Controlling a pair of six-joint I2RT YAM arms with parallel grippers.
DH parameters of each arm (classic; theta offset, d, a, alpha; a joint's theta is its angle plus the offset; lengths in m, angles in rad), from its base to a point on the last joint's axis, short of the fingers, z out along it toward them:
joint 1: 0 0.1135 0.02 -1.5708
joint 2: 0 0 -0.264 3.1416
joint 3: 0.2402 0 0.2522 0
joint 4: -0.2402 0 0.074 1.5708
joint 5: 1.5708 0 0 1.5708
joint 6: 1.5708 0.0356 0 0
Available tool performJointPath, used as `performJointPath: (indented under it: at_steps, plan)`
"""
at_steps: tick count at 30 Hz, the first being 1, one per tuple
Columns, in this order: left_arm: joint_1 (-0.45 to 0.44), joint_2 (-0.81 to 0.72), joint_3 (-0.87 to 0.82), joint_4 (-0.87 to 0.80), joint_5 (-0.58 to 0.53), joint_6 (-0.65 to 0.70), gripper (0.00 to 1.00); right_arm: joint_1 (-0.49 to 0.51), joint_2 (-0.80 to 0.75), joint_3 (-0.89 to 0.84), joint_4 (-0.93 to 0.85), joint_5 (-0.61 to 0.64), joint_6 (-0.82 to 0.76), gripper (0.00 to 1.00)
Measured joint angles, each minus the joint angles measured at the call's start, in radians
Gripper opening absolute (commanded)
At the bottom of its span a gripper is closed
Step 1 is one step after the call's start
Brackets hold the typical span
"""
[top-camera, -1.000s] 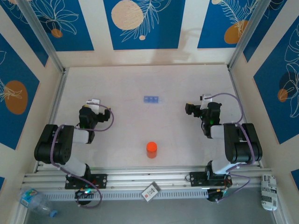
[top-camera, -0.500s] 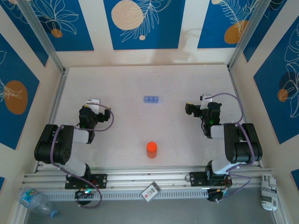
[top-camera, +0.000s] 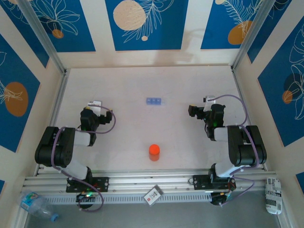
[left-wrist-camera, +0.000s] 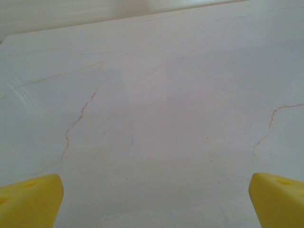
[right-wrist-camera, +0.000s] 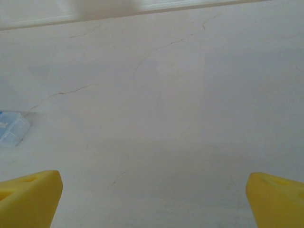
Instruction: Sort the pills into containers
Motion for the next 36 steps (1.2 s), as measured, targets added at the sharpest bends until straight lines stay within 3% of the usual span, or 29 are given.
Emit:
performJointPath:
  at_steps: [4,9,15,19,24,27,36]
  plan:
    - [0.0,-0.001,0.0,0.001,-0.002,-0.001,1.0,0.006,-0.019,0.01,-0.055,0.016,0.0,0.99]
    - [0.0,-0.048,-0.004,-0.025,-0.044,-0.02,1.0,0.015,-0.101,0.11,-0.264,0.085,0.03,0.99]
    - [0.0,-0.141,0.048,-0.182,-0.087,-0.027,1.0,0.0,-0.224,0.191,-0.418,0.124,0.145,0.99]
    - [0.0,-0.209,0.085,-0.286,-0.098,-0.027,1.0,-0.087,-0.275,0.214,-0.532,0.087,0.335,0.99]
    - [0.0,-0.264,0.151,-0.42,-0.055,-0.06,1.0,-0.184,-0.214,0.342,-0.668,-0.043,0.505,0.99]
    - [0.0,-0.282,0.202,-0.5,-0.034,-0.109,1.0,-0.152,-0.174,0.414,-0.731,-0.093,0.533,0.99]
    - [-0.003,-0.322,0.29,-0.64,0.008,-0.271,1.0,0.085,0.036,0.696,-0.947,-0.107,0.493,1.0]
